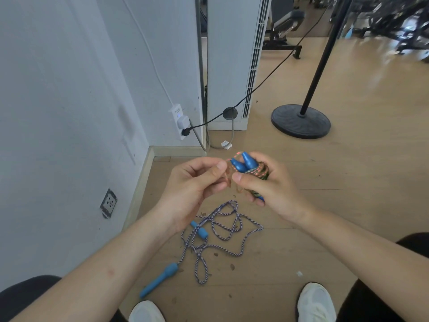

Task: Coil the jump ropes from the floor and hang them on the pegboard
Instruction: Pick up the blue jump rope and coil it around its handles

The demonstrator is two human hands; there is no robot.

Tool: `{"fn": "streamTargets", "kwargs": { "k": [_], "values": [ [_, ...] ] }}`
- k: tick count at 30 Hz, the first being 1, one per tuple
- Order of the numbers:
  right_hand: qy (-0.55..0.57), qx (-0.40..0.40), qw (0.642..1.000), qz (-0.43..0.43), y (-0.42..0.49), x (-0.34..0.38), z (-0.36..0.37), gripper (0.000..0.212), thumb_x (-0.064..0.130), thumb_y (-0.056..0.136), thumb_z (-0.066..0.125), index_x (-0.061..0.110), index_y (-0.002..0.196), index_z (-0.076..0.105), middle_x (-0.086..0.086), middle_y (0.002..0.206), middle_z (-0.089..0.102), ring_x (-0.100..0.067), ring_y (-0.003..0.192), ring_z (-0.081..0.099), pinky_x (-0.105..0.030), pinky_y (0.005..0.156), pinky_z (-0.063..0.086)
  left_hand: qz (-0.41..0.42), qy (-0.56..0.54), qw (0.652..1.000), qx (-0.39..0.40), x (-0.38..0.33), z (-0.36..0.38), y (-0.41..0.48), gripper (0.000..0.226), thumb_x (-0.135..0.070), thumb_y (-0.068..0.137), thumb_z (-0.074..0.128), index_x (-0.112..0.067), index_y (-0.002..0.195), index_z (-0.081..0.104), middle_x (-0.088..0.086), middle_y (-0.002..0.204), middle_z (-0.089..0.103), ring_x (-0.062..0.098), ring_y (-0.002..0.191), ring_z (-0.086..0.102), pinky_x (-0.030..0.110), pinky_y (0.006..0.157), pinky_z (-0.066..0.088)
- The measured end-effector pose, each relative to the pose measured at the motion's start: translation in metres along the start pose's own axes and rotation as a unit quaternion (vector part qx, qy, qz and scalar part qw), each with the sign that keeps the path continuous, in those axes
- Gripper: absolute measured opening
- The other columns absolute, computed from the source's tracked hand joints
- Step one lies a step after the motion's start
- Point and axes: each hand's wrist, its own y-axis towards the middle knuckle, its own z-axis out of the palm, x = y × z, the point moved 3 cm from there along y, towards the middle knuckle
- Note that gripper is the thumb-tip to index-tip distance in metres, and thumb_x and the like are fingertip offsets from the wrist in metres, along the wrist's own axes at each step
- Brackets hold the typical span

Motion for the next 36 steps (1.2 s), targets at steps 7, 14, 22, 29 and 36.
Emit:
{"fn": "streamTargets", "kwargs": {
  "k": [7,14,22,29,36],
  "values": [
    [0.001,0.002,1.0,0.009,0.0006,0.0001,-0.0014,0.021,0.01,0.086,0.074,0.022,0.102,0.068,-0.003,0.066,0.06,-0.023,0.05,0.048,-0.019,0.039,0.034,-0.005,-0.027,0.998,0.051,-0.0029,0.0021,-0.0021,0.037,-0.009,0.078,0.068,0.003,0.113,0.068,0.011,0.092,0.076,0.015,0.078,0.074,0.021,0.072,0.06],
    [-0.097,0.004,0.994,-0.05,-0.002,0.0023,0.0006,0.021,0.023,0.081,0.075,0.035,0.097,0.068,0.008,0.073,0.062,-0.008,0.06,0.054,-0.037,0.056,0.047,0.017,-0.006,0.999,0.026,-0.0016,0.0046,-0.0041,0.021,-0.005,0.068,0.074,-0.005,0.089,0.073,0.013,0.082,0.075,0.019,0.073,0.074,0.022,0.065,0.06],
    [-0.096,0.036,0.993,-0.057,-0.0037,0.0059,0.001,0.024,0.03,0.079,0.073,0.033,0.101,0.065,0.012,0.078,0.062,-0.003,0.064,0.055,-0.021,0.06,0.044,0.03,0.006,0.999,-0.01,-0.0016,0.0042,-0.0029,0.009,0.002,0.084,0.067,-0.005,0.087,0.07,0.008,0.074,0.075,0.015,0.063,0.072,0.019,0.057,0.057],
    [-0.105,0.013,0.992,-0.072,-0.0028,0.0084,0.0047,0.03,0.028,0.072,0.084,0.043,0.089,0.064,0.016,0.072,0.061,0.001,0.063,0.053,-0.016,0.06,0.044,0.05,0.021,0.998,-0.009,-0.0007,0.0032,-0.0022,0.011,0.004,0.091,0.062,-0.004,0.09,0.069,0.008,0.074,0.073,0.015,0.063,0.071,0.019,0.058,0.057],
    [0.048,0.008,0.998,0.043,-0.002,0.0027,0.0045,0.024,0.008,0.082,0.074,0.023,0.1,0.069,-0.003,0.065,0.059,-0.019,0.042,0.046,-0.019,0.036,0.03,0.114,0.115,0.986,0.032,-0.0056,-0.0018,-0.0034,0.013,-0.002,0.092,0.062,-0.006,0.099,0.072,0.008,0.087,0.078,0.017,0.083,0.075,0.026,0.079,0.06]
  ]
}}
